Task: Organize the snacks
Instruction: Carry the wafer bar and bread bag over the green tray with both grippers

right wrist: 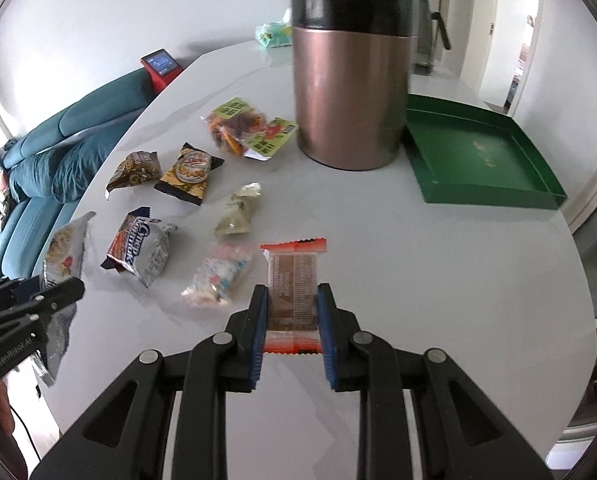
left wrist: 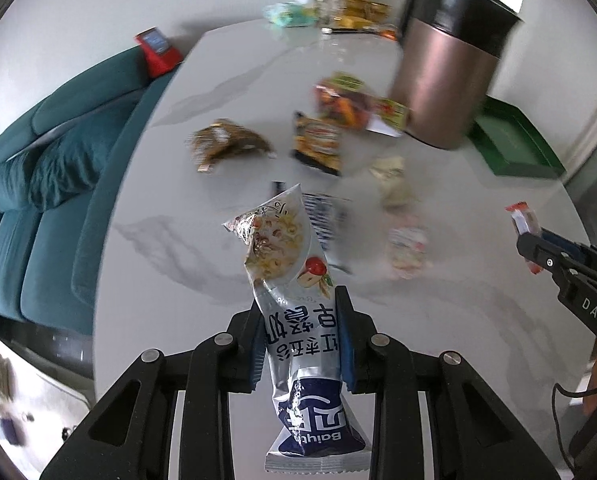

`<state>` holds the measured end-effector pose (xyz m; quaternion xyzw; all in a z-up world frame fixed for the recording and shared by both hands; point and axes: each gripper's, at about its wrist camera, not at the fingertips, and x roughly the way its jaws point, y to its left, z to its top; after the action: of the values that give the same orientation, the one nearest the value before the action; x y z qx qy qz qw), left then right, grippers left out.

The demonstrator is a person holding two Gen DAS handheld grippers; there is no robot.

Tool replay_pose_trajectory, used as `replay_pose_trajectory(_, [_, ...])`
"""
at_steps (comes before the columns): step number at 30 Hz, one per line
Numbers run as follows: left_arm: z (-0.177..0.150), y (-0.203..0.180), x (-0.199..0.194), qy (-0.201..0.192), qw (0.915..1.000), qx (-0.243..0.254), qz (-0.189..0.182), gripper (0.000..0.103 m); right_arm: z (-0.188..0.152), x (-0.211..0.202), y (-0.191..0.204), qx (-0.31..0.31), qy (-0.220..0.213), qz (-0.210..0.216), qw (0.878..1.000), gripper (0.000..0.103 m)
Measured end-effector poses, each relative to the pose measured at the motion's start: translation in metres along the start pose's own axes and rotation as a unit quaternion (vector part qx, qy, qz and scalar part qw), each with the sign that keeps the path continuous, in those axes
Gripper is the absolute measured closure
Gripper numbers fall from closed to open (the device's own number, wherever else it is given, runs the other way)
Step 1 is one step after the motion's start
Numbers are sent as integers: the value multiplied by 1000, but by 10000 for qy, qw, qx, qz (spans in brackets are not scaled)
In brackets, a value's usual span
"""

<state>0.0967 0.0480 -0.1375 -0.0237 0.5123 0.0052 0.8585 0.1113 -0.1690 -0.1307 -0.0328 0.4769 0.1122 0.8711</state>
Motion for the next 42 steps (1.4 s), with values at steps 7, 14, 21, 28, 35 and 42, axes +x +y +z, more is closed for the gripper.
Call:
replay_pose_trajectory(7, [2, -63, 3, 46, 9985, 448, -299, 77, -8, -17, -48, 323, -57, -157, 9993, 103])
replay_pose_trajectory(14, [30, -152, 19, 101, 9948, 901, -458, 77, -1, -17, -124, 654, -37, -188, 9977, 103])
replay_pose_trajectory(21, [74, -253, 48, 227, 9929, 1001, -594, 77, 28, -7, -218, 513, 15, -203, 9985, 103])
replay_pose_trajectory(28, [129, -326, 77, 93, 9960, 639, -612, 77, 72, 9, -290, 220, -89, -182, 9996, 103])
replay_pose_trajectory(35, [187, -353, 103, -35, 9986, 350, -407, 77, 124, 34, -326, -34, -195, -66, 9998, 103])
replay_pose_trajectory(42, [229, -353, 134, -86, 9998, 143, -86, 77, 172, 71, -346, -160, -157, 10, 9997, 103])
